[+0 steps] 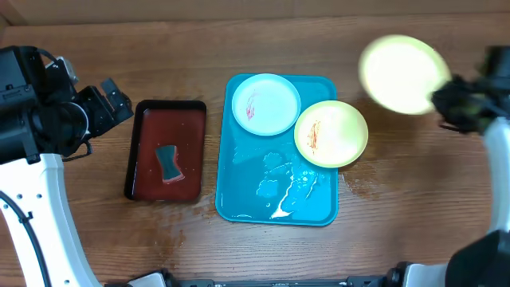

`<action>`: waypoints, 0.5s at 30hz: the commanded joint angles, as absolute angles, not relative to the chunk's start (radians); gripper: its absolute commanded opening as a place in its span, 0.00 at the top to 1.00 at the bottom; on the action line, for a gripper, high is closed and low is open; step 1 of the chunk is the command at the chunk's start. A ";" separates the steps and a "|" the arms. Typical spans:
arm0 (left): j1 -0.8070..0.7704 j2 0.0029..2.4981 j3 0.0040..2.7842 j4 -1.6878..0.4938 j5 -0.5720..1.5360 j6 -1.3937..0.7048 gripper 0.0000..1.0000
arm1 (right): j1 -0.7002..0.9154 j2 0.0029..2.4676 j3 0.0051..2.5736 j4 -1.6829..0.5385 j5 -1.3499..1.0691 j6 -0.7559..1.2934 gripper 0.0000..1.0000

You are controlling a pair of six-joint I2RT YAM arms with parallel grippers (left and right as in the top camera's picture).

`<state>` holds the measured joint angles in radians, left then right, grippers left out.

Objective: Clean dirty plates on tray and stack at the side

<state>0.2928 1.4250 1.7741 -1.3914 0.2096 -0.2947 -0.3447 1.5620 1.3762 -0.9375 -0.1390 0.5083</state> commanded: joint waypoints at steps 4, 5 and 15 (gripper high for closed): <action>0.224 1.419 1.788 -1.349 0.244 -0.257 0.00 | -0.546 1.678 1.276 -0.974 -0.121 0.521 0.96; 0.216 1.419 1.788 -1.345 0.244 -0.257 0.00 | -0.546 1.694 1.246 -0.964 -0.113 0.521 0.96; 0.183 1.419 1.788 -1.330 0.244 -0.239 0.00 | -0.405 1.729 1.007 -0.847 -0.020 0.516 0.96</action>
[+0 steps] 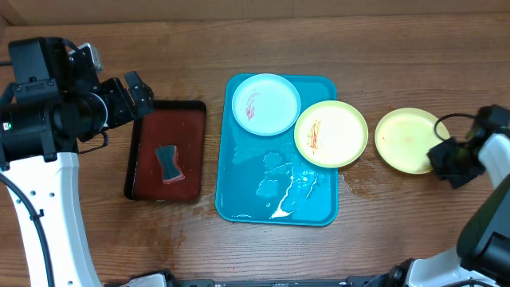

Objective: Clean dirty plates on tray and stack at the side

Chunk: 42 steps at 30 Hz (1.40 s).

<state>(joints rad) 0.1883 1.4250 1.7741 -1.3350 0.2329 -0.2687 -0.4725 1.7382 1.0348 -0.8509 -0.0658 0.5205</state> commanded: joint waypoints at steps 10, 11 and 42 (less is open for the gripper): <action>0.182 1.419 1.787 -1.357 0.245 -0.205 0.00 | -0.152 1.682 1.075 -0.918 0.086 0.407 0.63; 0.182 1.419 1.787 -1.362 0.245 -0.205 0.00 | -0.138 1.667 1.094 -0.928 0.085 0.390 0.60; 0.101 1.543 1.696 -1.426 0.119 -0.182 0.14 | -0.047 1.627 1.159 -0.826 -0.294 0.164 0.96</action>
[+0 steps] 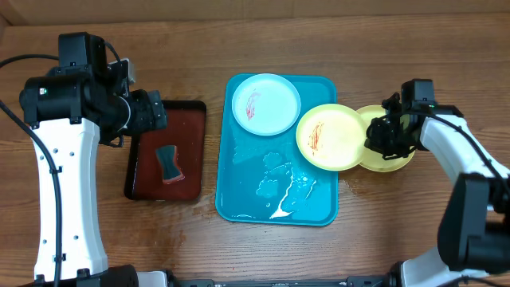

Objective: Clean dirty plates on tray and stack at the side

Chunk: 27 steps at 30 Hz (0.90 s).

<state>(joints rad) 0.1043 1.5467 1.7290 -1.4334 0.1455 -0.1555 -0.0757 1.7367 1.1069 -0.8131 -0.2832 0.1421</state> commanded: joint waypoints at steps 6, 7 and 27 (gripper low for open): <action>0.101 1.543 1.599 -1.389 0.119 -0.190 0.12 | 0.138 1.568 1.153 -0.913 -0.266 0.165 0.96; 0.101 1.543 1.584 -1.383 0.119 -0.192 0.13 | 0.176 1.571 1.142 -0.912 -0.245 0.176 0.96; 0.090 1.566 1.050 -0.862 0.050 -0.252 0.18 | 0.411 1.729 0.941 -0.663 -0.084 0.464 0.96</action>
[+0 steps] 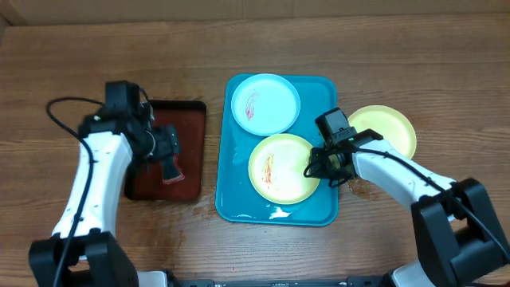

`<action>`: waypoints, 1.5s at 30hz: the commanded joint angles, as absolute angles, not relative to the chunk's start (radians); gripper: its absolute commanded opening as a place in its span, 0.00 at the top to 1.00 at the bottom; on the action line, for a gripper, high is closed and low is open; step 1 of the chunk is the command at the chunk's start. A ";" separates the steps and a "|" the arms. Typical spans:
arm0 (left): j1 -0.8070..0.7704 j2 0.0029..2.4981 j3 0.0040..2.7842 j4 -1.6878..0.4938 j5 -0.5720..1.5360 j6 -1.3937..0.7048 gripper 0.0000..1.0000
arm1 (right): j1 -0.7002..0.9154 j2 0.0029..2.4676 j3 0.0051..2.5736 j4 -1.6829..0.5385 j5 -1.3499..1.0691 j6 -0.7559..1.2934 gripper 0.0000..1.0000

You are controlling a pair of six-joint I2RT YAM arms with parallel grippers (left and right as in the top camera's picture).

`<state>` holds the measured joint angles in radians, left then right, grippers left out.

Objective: Clean dirty plates on tray and stack at the side

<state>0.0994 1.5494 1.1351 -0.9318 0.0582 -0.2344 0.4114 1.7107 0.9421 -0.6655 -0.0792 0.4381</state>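
A blue tray [239,191] lies in the middle of the table, wet at its lower end. At its top sits a white plate [265,104] with a red smear. Lower in the tray is a yellow-green plate [279,169] with an orange smear. My right gripper [325,166] is shut on that plate's right rim. A clean yellow plate [389,127] rests on the table right of the tray. My left gripper [169,153] hangs open over the teal sponge [171,171], which it mostly hides.
The sponge lies in a dark red tray [191,112] left of the blue tray. Water drops mark the wood [355,187] by the blue tray's lower right corner. The table's far edge runs along the top of the view.
The right gripper has moved left, and the smeared yellow-green plate has gone with it from the tray's right edge to the tray's lower middle. The left gripper has come down over the sponge.
The right gripper held a clean yellow plate in the air at far right. Then that plate lay on the table. Then the gripper was at the smeared yellow-green plate's rim. Meanwhile the left gripper moved from far left to the red tray, now over the sponge.
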 commanded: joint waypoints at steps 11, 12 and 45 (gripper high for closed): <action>0.090 1.774 1.009 -0.686 0.052 -0.322 0.78 | 0.411 1.728 0.941 -0.686 -0.104 0.434 0.96; 0.090 1.781 1.010 -0.687 0.053 -0.323 0.82 | 0.411 1.728 0.942 -0.701 -0.111 0.434 0.96; -0.187 1.673 1.370 -1.018 0.278 -0.291 0.96 | 0.411 1.729 0.942 -0.663 -0.080 0.416 0.96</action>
